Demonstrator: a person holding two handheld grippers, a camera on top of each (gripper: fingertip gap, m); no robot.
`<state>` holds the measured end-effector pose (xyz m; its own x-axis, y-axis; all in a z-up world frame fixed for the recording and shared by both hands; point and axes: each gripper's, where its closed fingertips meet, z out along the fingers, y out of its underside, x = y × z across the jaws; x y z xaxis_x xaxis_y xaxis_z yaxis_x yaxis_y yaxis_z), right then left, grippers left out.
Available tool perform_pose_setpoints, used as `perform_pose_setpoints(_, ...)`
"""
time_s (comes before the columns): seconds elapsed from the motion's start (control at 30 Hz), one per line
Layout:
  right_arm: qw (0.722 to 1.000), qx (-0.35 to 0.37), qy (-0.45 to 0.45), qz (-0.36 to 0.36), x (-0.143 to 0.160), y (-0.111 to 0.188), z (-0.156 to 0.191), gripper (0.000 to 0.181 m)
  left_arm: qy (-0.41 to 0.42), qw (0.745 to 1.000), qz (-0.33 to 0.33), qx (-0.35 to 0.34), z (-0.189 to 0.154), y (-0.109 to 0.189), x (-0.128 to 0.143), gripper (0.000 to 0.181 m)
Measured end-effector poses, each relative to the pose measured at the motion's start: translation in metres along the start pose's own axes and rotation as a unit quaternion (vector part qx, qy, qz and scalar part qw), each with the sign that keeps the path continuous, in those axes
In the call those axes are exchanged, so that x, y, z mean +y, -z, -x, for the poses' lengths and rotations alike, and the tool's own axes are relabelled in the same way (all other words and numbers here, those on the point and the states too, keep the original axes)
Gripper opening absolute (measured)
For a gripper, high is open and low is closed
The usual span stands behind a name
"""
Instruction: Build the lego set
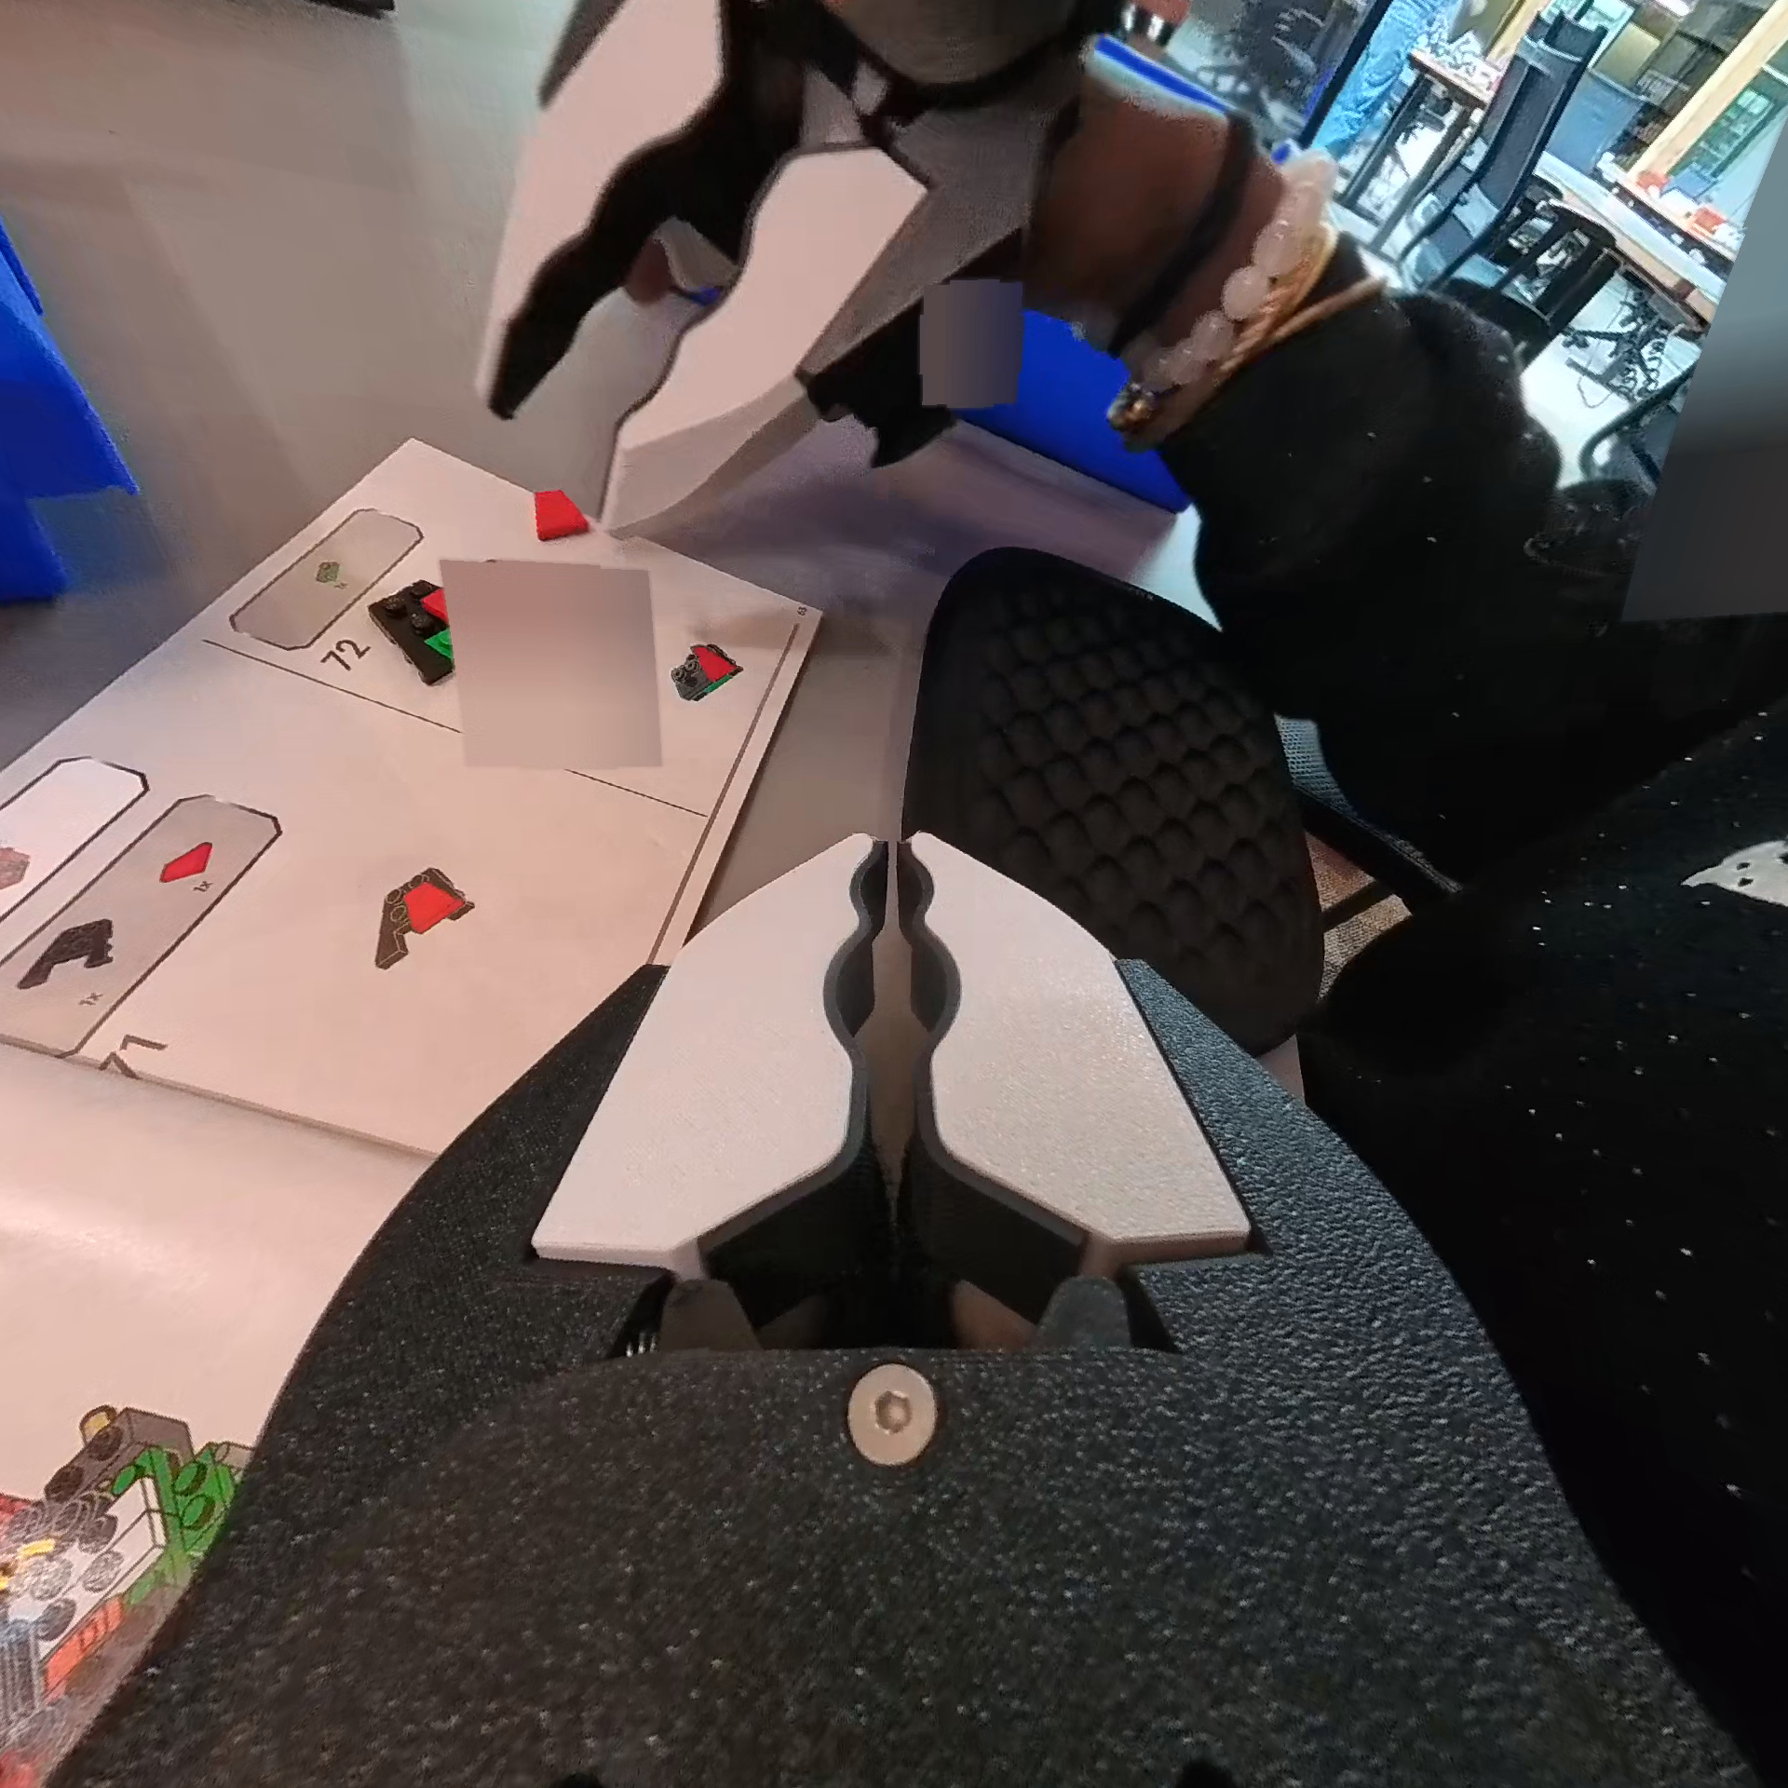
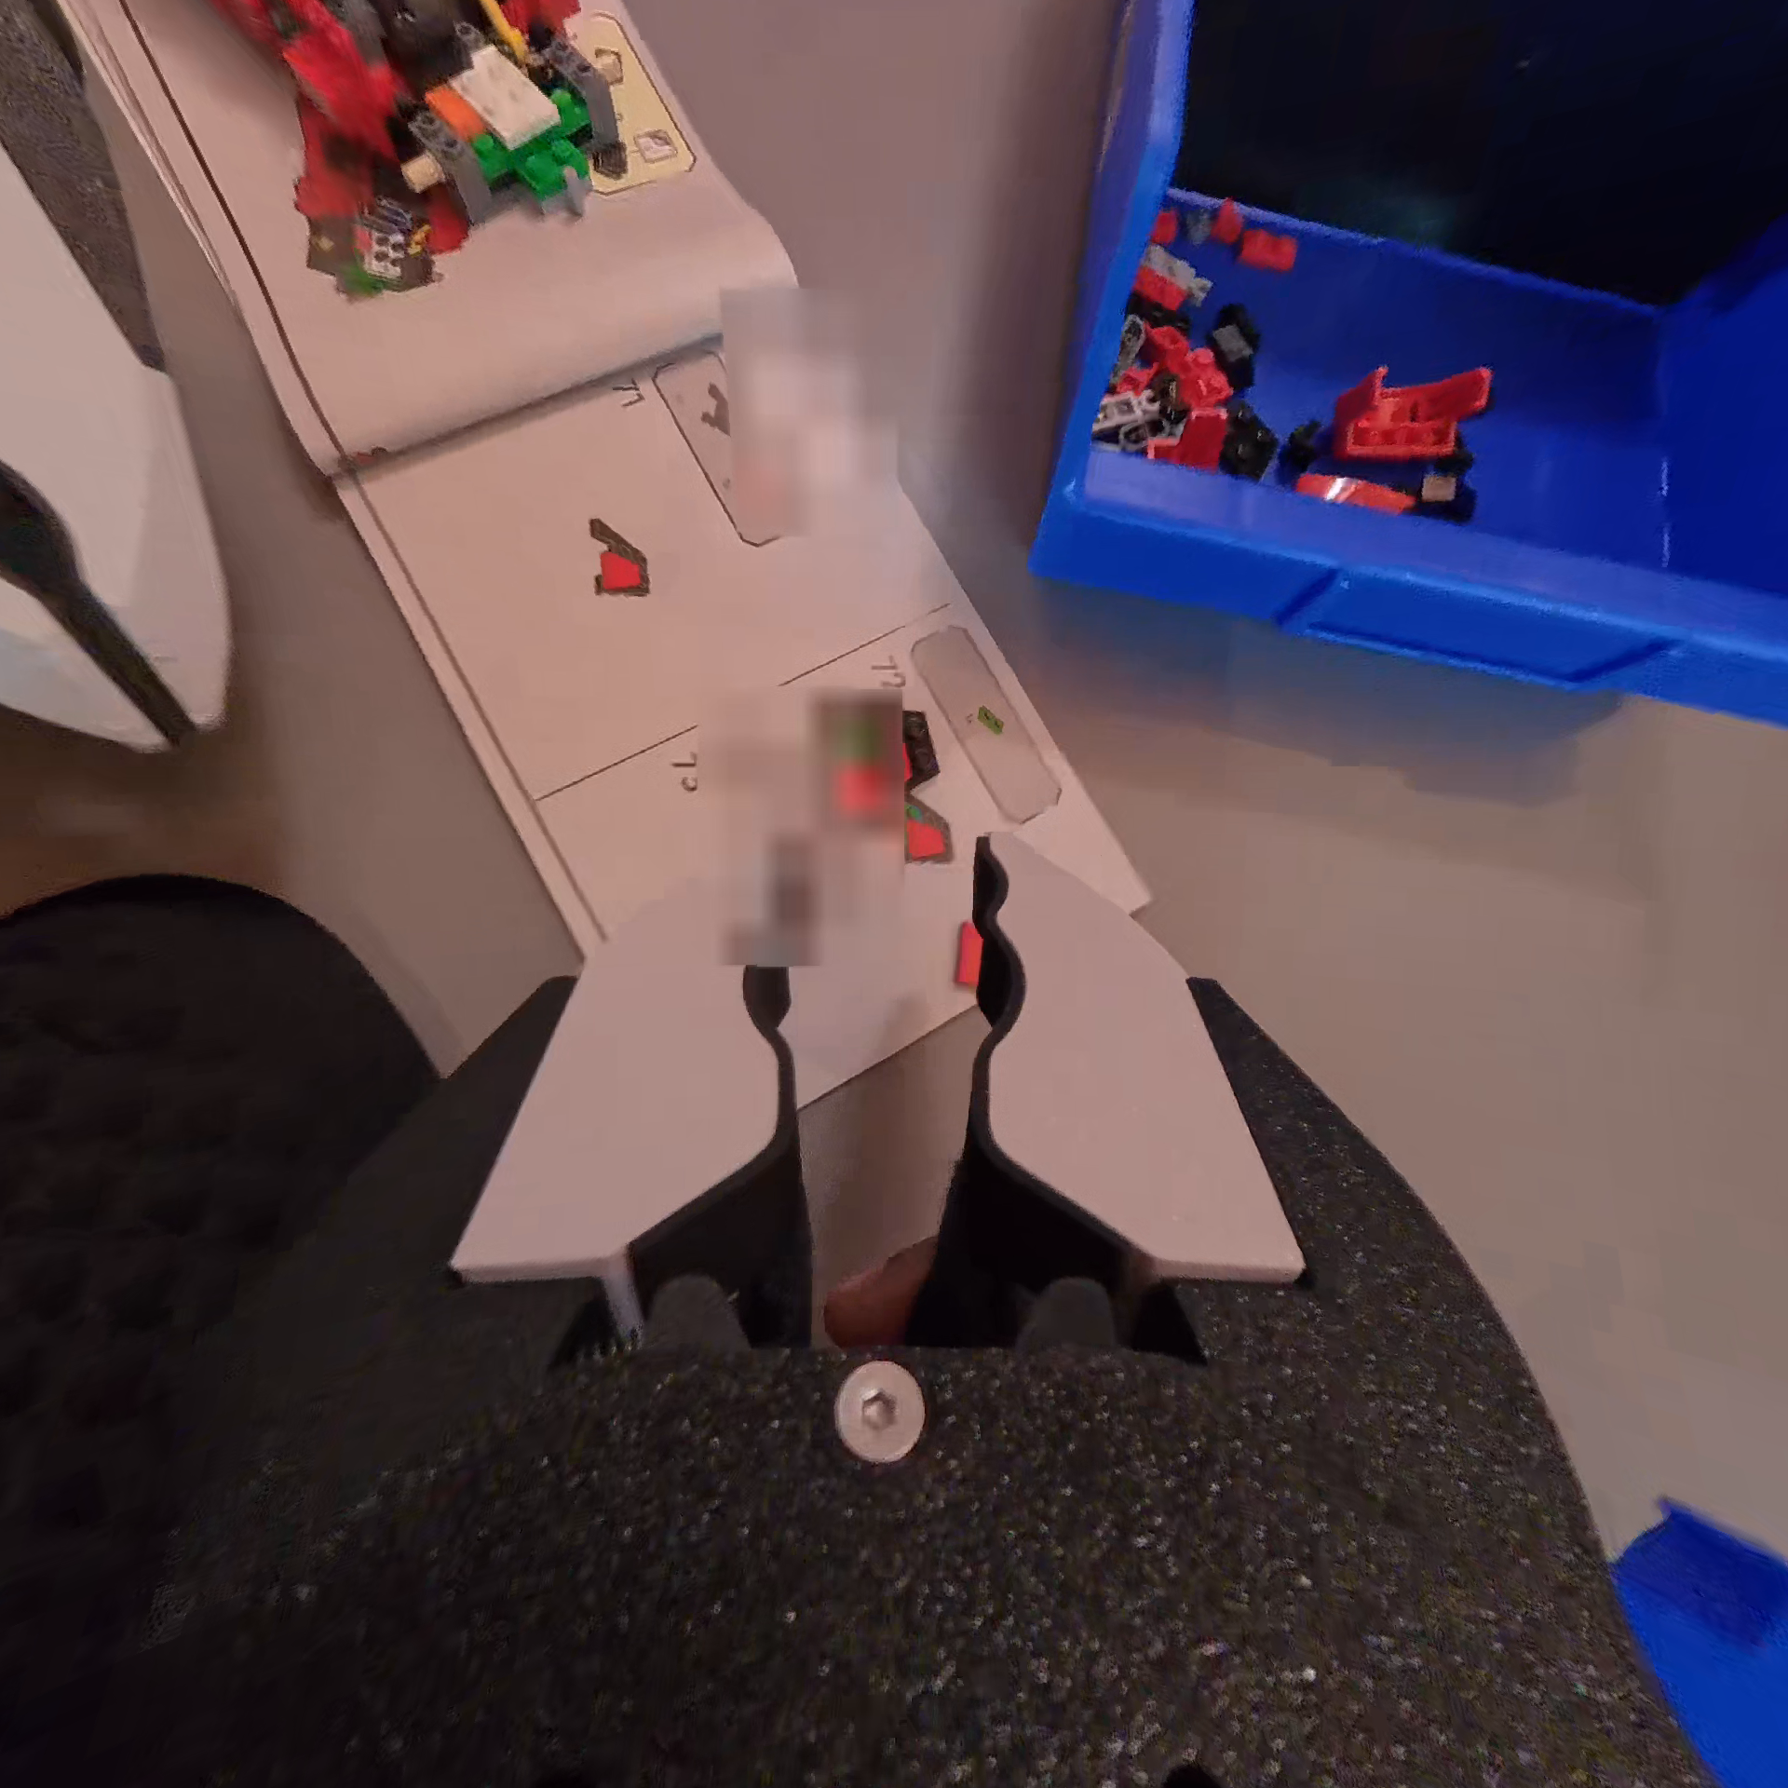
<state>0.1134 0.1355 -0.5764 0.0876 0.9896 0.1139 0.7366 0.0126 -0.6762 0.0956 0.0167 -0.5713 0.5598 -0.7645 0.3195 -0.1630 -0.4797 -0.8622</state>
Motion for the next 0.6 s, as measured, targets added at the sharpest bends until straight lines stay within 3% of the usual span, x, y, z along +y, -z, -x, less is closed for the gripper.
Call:
perform_pose_setpoints(0.1,0.998,-0.014,-0.057,0.034,0.017,0.002,0.019,0.008,-0.001,1.0,0.002,0.0,0.0,0.0,0.0,0.001)
perform_pose_setpoints(0.17,0.995,-0.03,-0.083,0.053,0.026,-0.002,0.032,0.0,-0.001,1.0,0.001,-0.001,0.0,0.0,0.0,0.001)
perform_pose_setpoints(0.37,0.991,0.005,-0.098,0.087,0.039,-0.01,0.037,0.001,-0.004,1.0,0.005,-0.004,0.0,-0.001,0.001,0.002)
perform_pose_setpoints(0.6,0.99,0.004,-0.131,0.056,0.038,-0.01,0.036,0.0,-0.007,1.0,0.009,-0.005,0.0,-0.002,0.002,0.001)
